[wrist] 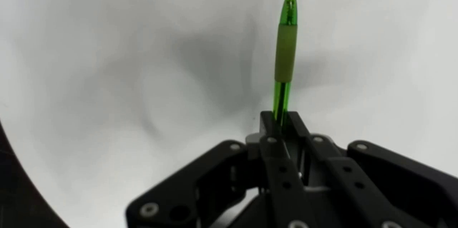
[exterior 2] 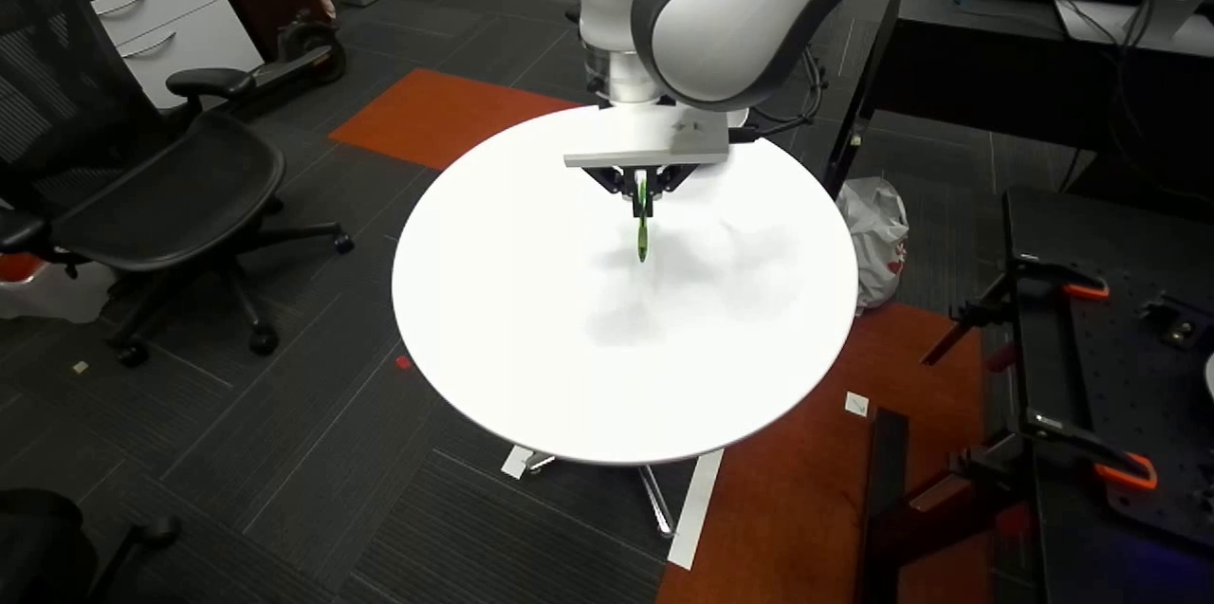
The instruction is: Put the pen on the table
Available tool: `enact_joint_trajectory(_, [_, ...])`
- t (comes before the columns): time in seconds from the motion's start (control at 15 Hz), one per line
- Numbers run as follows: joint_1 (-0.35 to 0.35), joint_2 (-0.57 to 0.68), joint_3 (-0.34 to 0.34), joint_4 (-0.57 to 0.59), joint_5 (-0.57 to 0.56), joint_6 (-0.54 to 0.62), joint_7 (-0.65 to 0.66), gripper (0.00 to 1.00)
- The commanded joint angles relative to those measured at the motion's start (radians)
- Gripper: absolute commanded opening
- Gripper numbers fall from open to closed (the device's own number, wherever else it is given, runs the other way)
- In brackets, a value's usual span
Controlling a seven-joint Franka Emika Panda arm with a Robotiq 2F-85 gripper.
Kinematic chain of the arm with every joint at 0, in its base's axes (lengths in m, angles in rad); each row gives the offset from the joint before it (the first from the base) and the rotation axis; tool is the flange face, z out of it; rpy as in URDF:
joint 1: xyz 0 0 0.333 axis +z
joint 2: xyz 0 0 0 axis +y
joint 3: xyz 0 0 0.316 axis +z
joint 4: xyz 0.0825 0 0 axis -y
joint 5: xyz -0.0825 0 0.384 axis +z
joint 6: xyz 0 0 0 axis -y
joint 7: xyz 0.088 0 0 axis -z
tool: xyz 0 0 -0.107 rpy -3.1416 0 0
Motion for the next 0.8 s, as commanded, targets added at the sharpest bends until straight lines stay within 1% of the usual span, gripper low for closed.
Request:
enact_joint_trajectory(0.0, [0.051,0.009,0.008,-0.001,-0.004,0.018,0.021,0.03])
enact_joint_trajectory(0.33, [0.123,0.030,0.027,0.023,-0.012,0.006,0.033,0.03])
enact_joint_trajectory(0.73, [0.174,0.098,0.057,0.111,-0.011,-0.022,0.019,0.03])
